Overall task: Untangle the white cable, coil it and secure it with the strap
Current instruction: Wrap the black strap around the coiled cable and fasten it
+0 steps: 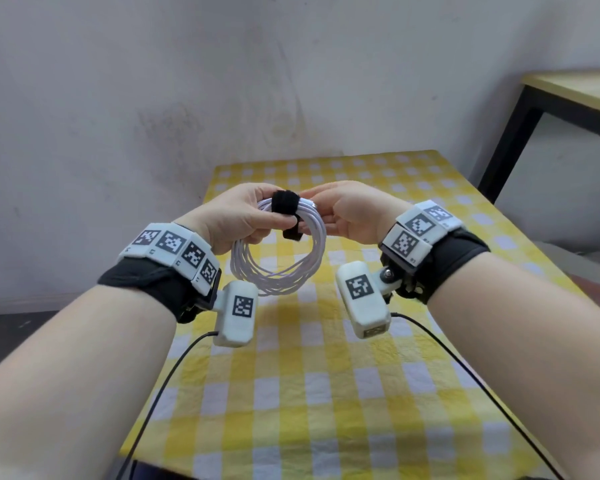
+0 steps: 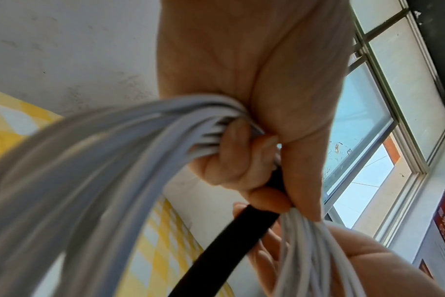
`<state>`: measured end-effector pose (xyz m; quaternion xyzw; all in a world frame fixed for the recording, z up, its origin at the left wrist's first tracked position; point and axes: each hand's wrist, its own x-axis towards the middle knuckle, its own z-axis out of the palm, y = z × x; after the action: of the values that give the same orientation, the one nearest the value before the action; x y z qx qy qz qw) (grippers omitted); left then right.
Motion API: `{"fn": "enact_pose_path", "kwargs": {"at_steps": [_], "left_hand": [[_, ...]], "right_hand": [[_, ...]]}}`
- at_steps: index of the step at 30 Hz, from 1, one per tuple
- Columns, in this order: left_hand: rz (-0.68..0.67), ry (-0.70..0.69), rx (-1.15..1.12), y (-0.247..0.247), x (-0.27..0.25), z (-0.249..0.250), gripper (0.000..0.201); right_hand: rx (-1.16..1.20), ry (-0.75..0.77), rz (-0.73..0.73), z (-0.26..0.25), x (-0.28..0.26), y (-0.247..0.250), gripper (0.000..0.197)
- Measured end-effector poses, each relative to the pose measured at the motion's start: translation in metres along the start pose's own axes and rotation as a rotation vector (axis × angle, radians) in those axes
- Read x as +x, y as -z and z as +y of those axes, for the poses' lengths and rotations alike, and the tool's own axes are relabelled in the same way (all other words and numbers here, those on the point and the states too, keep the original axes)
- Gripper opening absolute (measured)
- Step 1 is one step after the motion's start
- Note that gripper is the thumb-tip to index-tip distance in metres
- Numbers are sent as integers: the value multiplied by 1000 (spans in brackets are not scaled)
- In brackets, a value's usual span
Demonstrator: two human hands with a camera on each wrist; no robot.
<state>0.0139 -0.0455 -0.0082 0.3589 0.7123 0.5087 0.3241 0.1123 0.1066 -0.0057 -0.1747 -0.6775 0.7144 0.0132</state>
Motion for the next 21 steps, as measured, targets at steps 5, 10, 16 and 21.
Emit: {"fn": "enact_pose_path", "kwargs": {"at_steps": [5, 10, 16, 21], "left_hand": [[33, 74, 49, 4, 2, -3, 18], [95, 109, 13, 8, 4, -5, 13], [82, 157, -71, 12, 2, -1, 14], [35, 208, -309, 16, -1, 0, 14]], "right_hand": [[-200, 274, 232, 1, 4, -6, 14], [-435, 432, 168, 1, -2, -15, 11], [-777, 561, 150, 8, 2, -17, 36], [-991, 725, 183, 13, 4, -20, 25]]}}
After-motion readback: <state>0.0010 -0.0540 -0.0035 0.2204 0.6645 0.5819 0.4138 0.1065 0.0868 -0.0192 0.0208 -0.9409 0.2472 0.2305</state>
